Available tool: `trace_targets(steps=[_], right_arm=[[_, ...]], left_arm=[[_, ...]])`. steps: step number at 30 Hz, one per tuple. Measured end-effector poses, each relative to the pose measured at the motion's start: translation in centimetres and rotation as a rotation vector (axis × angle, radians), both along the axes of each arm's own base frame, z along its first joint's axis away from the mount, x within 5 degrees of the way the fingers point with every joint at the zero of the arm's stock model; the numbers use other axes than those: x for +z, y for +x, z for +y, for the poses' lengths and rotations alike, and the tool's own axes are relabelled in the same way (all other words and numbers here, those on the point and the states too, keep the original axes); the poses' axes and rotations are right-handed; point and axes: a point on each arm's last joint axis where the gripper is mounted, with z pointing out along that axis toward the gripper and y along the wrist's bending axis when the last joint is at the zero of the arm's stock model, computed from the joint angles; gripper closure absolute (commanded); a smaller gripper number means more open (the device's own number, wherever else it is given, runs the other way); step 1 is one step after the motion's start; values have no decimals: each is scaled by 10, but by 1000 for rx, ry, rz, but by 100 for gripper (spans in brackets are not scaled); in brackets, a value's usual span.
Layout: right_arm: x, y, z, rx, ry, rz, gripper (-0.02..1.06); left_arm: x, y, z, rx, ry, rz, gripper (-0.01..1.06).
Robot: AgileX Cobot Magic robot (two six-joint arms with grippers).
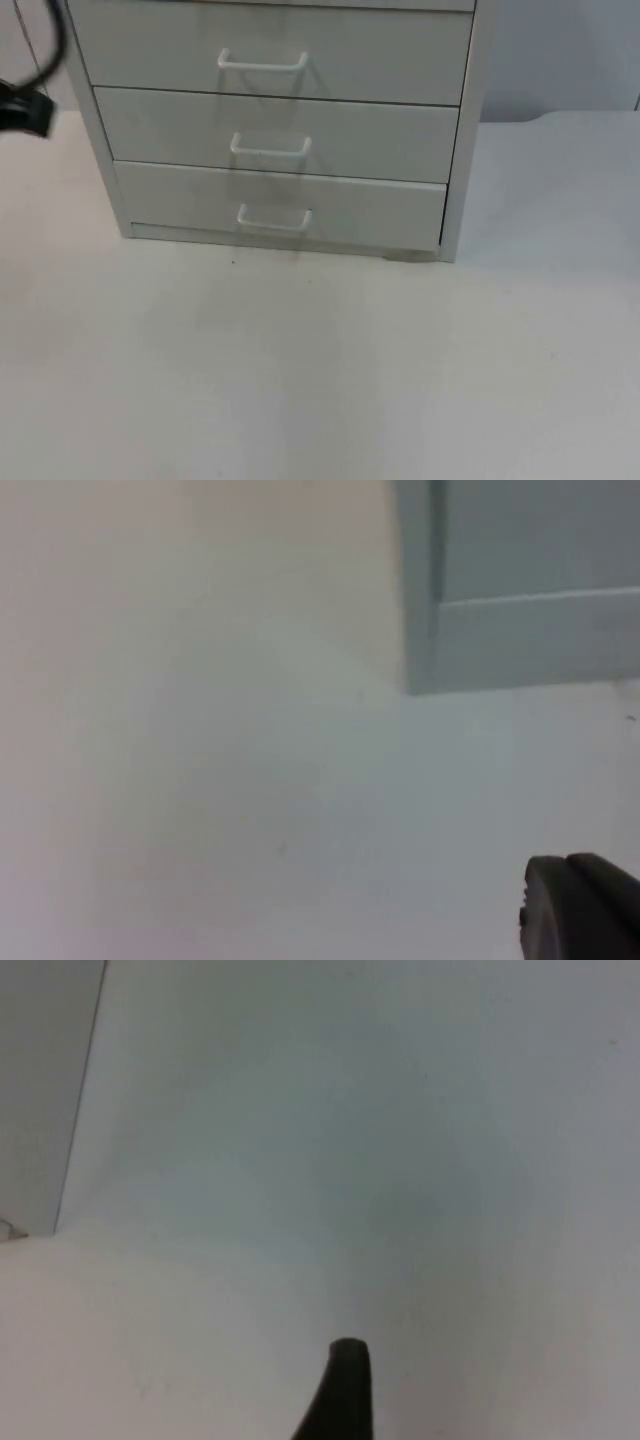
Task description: Open the drawer with the left hand, place the block into the drawer with the right hand, then close the drawer with the left hand.
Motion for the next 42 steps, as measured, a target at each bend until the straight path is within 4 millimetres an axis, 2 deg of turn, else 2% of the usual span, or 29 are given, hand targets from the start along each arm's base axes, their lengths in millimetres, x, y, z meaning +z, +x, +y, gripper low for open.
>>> trace_targets(steps=[2, 7, 10, 15, 20, 21, 26, 27, 32, 33, 37, 38, 42], right_arm=[[0, 0, 1, 9, 6, -2, 33], [0, 0, 3, 34, 11, -7, 33], [0, 1, 3, 45, 4, -7, 33], [2, 0, 18, 149, -23, -18, 33], [14, -13, 35, 253, -44, -86, 33], [14, -13, 35, 253, -44, -86, 33], [36, -42, 46, 330, -51, -221, 33], [36, -42, 46, 330, -51, -221, 33], [57, -83, 49, 369, -20, -380, 33], [57, -83, 49, 369, -20, -380, 33], [63, -114, 47, 389, -14, -429, 33], [63, -114, 47, 389, -14, -429, 33], [62, -143, 44, 408, -19, -446, 33]], left_arm=[[5, -3, 15, 69, -46, -6, 105], [14, -11, 32, 124, -90, -11, 105], [16, -13, 34, 132, -99, -14, 105], [32, -26, 33, 131, -126, -70, 105], [55, -52, 34, 117, -126, -148, 105], [55, -52, 34, 117, -126, -148, 105], [78, -88, 33, 88, -142, -237, 105], [78, -88, 33, 88, -142, -237, 105], [95, -132, 28, 5, -157, -320, 105], [95, -132, 28, 5, -157, -320, 105], [103, -168, 26, -33, -162, -399, 105], [103, -168, 26, -33, -162, -399, 105], [104, -202, 26, -55, -154, -458, 105]])
